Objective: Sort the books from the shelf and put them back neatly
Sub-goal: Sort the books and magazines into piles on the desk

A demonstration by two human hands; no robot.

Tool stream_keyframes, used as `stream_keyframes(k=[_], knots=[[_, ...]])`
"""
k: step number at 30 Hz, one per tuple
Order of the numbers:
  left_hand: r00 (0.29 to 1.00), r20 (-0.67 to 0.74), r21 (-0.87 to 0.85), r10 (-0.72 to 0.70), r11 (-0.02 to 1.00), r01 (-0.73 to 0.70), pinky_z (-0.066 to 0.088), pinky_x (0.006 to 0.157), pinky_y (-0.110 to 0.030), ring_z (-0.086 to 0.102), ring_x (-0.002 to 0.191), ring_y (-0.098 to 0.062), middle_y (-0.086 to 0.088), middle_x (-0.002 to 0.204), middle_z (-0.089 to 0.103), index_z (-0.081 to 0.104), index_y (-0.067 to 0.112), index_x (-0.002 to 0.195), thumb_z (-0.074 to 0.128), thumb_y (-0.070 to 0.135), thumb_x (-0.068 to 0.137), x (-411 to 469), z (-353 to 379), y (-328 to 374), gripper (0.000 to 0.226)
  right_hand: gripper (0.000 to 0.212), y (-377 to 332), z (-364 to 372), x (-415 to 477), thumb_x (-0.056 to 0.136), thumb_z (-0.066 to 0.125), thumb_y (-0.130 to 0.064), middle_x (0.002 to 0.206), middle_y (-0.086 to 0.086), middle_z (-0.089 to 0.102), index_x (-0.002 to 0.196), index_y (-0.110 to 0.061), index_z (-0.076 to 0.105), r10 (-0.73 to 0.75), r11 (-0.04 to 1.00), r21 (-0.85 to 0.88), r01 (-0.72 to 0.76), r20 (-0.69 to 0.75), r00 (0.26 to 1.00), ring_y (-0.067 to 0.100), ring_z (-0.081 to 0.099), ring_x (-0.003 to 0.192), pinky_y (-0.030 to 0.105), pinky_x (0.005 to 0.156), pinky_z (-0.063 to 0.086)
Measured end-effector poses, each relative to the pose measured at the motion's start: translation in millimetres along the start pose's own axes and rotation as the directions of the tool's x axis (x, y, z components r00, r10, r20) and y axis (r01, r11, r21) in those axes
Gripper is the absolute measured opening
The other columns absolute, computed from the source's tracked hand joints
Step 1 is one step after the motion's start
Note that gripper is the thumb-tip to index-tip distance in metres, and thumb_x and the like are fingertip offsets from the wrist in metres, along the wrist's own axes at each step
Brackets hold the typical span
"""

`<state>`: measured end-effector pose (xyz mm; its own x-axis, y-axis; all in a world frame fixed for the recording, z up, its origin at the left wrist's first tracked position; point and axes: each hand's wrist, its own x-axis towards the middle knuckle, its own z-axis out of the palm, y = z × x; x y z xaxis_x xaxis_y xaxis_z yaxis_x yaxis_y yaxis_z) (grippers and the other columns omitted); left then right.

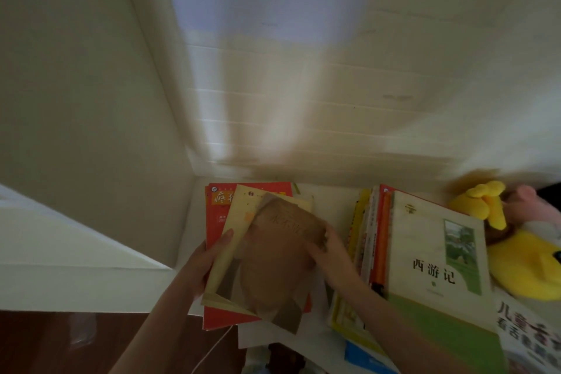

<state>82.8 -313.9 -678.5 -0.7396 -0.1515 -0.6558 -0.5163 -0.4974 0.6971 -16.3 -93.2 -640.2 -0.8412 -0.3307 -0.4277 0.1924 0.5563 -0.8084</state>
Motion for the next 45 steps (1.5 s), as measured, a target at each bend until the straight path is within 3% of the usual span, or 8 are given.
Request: stream_keyframes(k=[4, 11, 16, 26, 33, 39, 42, 45], knots=[[1.0, -0.01, -0.037, 0.012, 0.999, -0.012, 0.057, 0.074, -0.045, 0.068, 0.095, -0.037, -0.016, 0.109, 0.069, 0.055, 0.017, 0.124, 0.064, 0.053, 0.082, 1, 1, -1, 0.056, 0.091, 5, 28, -4, 0.083, 0.07, -0.013, 0.145, 0.002, 0.032, 0.152, -0.02, 0.011, 0.119, 0.991, 0.069, -0.113, -0.084, 0.989, 0.021, 0.036, 0.134, 0.047, 0.106, 0.043], [0.999, -0.021, 0.072, 0.051, 0.996, -0.049, 0.058, 0.076, -0.042, 0.07, 0.096, -0.03, -0.011, 0.107, 0.071, 0.055, 0.018, 0.123, 0.079, 0.071, 0.041, -1, 6, 4, 0.1, 0.094, -14, 49, 17, 0.082, 0.071, -0.013, 0.148, 0.009, 0.029, 0.152, -0.017, 0.009, 0.07, 0.992, -0.09, -0.086, -0.174, 0.982, 0.025, 0.027, 0.139, 0.048, 0.112, 0.033], [0.996, -0.071, -0.024, 0.051, 0.998, -0.053, 0.058, 0.076, -0.045, 0.068, 0.098, -0.034, -0.016, 0.108, 0.07, 0.061, 0.015, 0.121, 0.036, 0.067, 0.089, 0, 7, 4, 0.066, 0.084, -11, 52, 12, 0.084, 0.07, -0.012, 0.149, 0.007, 0.029, 0.151, -0.016, 0.018, 0.044, 0.997, -0.047, -0.054, -0.193, 0.98, 0.023, 0.025, 0.14, 0.042, 0.116, 0.027], [0.998, -0.066, -0.041, -0.012, 0.999, 0.009, 0.055, 0.083, -0.045, 0.065, 0.105, -0.031, -0.013, 0.111, 0.07, 0.063, 0.017, 0.12, 0.015, 0.072, 0.086, -4, 5, 5, 0.08, 0.074, -4, 59, 5, 0.091, 0.06, -0.011, 0.15, 0.001, 0.026, 0.151, -0.024, 0.018, -0.133, 0.989, -0.067, 0.13, -0.046, 0.99, 0.016, 0.023, 0.14, 0.037, 0.117, 0.023], [0.979, -0.178, 0.094, 0.1, 0.992, -0.084, 0.054, 0.088, -0.053, 0.068, 0.097, -0.031, -0.01, 0.11, 0.07, 0.06, 0.02, 0.118, 0.077, 0.064, 0.048, -4, 9, -1, 0.085, 0.076, -4, 77, 1, 0.091, 0.061, -0.024, 0.156, -0.001, 0.013, 0.151, -0.025, 0.014, -0.085, 0.996, 0.0, 0.085, -0.09, 0.992, 0.016, 0.013, 0.144, 0.044, 0.119, 0.02], [0.943, -0.145, 0.072, 0.298, 0.954, -0.291, 0.058, 0.075, -0.043, 0.07, 0.093, -0.028, -0.007, 0.105, 0.072, 0.062, 0.015, 0.113, 0.082, 0.054, 0.045, -32, 13, 2, 0.081, 0.138, -21, 21, 3, 0.052, 0.089, -0.035, 0.156, 0.004, 0.019, 0.15, -0.03, -0.008, 0.063, 0.969, 0.239, -0.061, -0.001, 0.998, 0.021, 0.026, 0.141, 0.042, 0.111, 0.03], [0.904, -0.072, 0.154, 0.421, 0.9, -0.407, 0.059, 0.074, -0.038, 0.07, 0.096, -0.028, -0.011, 0.106, 0.072, 0.061, 0.004, 0.117, 0.084, 0.06, 0.046, -45, 16, 17, 0.093, 0.103, -33, -15, -2, 0.055, 0.089, -0.032, 0.131, 0.005, 0.06, 0.142, -0.026, 0.034, -0.034, 0.923, 0.377, -0.076, 0.278, 0.96, 0.019, 0.059, 0.117, 0.042, 0.097, 0.05], [0.861, -0.048, 0.232, 0.507, 0.844, -0.484, 0.059, 0.07, -0.03, 0.071, 0.092, -0.017, -0.002, 0.101, 0.073, 0.061, 0.008, 0.114, 0.086, 0.047, 0.054, -49, 27, 35, 0.076, 0.069, -45, -29, -6, 0.058, 0.087, -0.028, 0.112, 0.001, 0.071, 0.119, -0.018, 0.058, -0.175, 0.914, 0.399, 0.077, 0.216, 0.961, 0.019, 0.066, 0.106, 0.035, 0.086, 0.056]])
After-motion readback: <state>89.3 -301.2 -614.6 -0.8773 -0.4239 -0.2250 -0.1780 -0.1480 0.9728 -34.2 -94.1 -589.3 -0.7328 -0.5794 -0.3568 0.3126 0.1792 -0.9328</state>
